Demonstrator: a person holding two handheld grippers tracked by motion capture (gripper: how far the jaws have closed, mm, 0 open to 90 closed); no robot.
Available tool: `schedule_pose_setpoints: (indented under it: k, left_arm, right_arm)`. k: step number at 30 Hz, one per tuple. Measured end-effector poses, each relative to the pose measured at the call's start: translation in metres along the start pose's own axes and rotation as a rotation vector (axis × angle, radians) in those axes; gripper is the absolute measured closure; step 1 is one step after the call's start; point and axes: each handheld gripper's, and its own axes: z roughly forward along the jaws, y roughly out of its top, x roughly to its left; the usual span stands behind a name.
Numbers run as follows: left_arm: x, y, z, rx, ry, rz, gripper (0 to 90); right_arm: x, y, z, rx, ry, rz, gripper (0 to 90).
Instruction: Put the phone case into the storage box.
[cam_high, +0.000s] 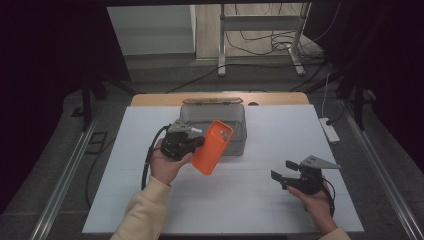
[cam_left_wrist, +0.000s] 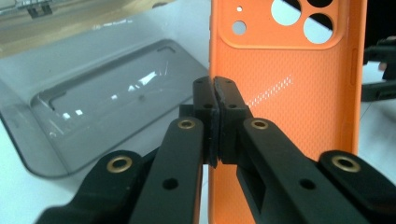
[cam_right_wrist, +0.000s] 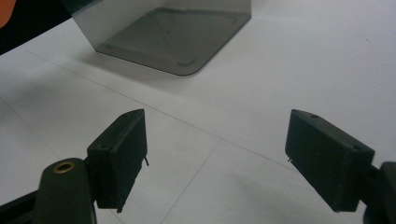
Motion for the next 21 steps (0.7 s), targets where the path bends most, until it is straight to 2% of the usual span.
schedule_pose_setpoints:
  k: [1,21]
  left_arm:
    - [-0.0011,0.0034,-0.0005,-0.006,-0.001,0.016,89.0]
    - [0.0011,0.0082,0.0032,-0.026,-0.004,0.014,89.0]
  right_arm:
    - [0.0002,-0.0001,0.0005,0.001,-0.002,0.0,20.9]
    - [0.0013,0.0001,0.0006,0.001,-0.004,-0.014,20.7]
